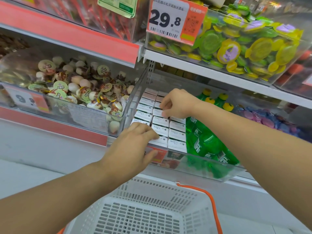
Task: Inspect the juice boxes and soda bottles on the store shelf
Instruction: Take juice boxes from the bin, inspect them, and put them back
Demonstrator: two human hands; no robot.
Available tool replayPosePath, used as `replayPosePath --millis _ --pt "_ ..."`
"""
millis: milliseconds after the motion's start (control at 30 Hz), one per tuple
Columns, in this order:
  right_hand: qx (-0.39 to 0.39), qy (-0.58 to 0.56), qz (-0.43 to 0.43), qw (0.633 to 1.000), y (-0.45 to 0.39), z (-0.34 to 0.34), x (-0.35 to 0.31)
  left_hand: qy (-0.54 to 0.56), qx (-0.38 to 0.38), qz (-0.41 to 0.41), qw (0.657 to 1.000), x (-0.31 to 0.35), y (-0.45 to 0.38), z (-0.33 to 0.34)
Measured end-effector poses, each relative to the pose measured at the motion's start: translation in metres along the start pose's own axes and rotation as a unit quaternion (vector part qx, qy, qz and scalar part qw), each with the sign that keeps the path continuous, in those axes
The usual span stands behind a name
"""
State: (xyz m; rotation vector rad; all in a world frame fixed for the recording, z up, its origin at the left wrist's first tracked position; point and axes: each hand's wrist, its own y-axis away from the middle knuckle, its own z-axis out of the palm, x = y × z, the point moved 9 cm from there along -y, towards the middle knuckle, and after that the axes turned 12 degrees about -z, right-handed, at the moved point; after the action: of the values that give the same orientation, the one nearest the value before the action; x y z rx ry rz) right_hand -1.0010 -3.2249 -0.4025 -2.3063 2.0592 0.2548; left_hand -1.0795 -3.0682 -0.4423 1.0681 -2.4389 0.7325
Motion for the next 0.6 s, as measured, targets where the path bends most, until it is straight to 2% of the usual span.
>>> replayPosePath --millis 100,167,300,600 --pt "0.053 -0.022 0.007 0.998 -0.001 -0.009 0.011 0.0 0.002 0.001 1.0 0.0 0.0 -0.001" --pt "0.054 -0.03 0.007 0.998 -0.003 -0.007 0.017 -0.001 0.0 0.0 1.0 0.0 0.0 0.0" --pt "0.023 -0.054 0.0 0.998 -0.012 0.001 0.026 -0.003 -0.003 -0.003 1.0 0.0 0.0 0.0" --pt "-0.084 -0.015 0.001 0.996 -0.031 0.013 0.028 0.003 -0.001 -0.005 1.0 0.0 0.0 0.0"
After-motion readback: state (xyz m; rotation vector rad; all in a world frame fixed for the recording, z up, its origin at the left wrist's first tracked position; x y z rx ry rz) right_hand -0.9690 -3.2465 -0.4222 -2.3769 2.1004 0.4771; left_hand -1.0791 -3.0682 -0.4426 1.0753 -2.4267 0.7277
